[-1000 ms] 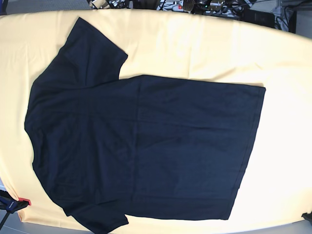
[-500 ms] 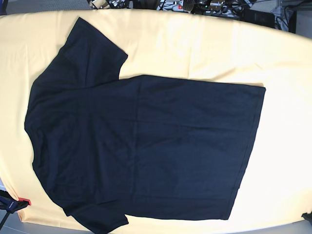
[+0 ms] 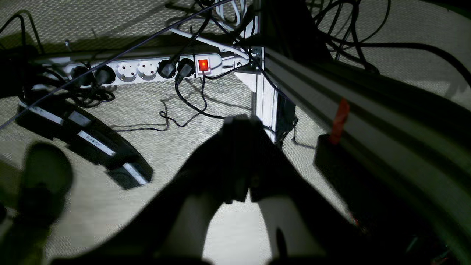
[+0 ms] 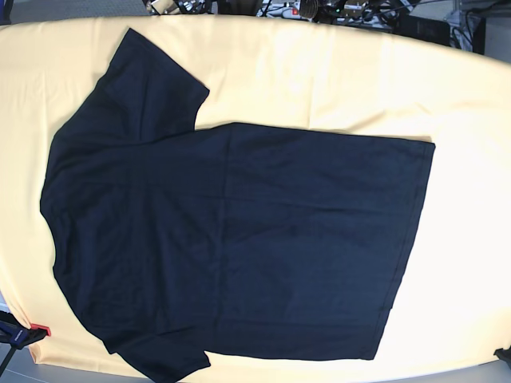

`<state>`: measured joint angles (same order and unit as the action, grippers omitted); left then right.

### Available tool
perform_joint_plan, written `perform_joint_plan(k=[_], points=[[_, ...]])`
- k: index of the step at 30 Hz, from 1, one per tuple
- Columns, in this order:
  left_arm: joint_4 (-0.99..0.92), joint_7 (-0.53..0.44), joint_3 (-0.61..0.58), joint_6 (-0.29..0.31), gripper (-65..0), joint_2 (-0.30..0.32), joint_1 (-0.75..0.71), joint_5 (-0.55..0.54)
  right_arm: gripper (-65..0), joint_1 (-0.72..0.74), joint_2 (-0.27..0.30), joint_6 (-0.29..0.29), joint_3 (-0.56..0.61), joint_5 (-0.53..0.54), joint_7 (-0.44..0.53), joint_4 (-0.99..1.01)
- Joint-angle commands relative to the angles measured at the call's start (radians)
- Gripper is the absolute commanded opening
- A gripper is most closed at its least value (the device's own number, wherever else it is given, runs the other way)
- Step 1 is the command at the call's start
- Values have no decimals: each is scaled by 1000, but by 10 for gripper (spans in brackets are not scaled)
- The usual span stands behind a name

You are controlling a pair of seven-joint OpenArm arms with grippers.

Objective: Fold the T-shirt properly

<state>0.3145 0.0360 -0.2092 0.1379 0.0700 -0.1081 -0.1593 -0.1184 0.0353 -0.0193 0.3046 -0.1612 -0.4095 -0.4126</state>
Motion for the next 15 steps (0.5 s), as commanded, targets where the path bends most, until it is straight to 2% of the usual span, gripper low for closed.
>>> perform_joint_plan(k=[1, 3, 8, 13, 15], points=[[9, 10, 0, 7, -650, 11, -6, 33, -650, 0, 14, -10, -3, -4, -19, -6], [29, 31, 0, 32, -650, 29, -18, 74, -650, -5, 39, -59, -3, -4, -30, -6], [130, 125, 0, 122, -650, 105, -85, 60, -650, -80, 124, -222, -3, 0, -33, -68], [261, 206, -83, 132, -650, 213, -187, -21, -650, -239, 233, -290, -3, 13, -42, -261], [336, 246, -144, 132, -650, 253, -234, -37, -650, -309, 269, -309, -2, 64, -84, -362]])
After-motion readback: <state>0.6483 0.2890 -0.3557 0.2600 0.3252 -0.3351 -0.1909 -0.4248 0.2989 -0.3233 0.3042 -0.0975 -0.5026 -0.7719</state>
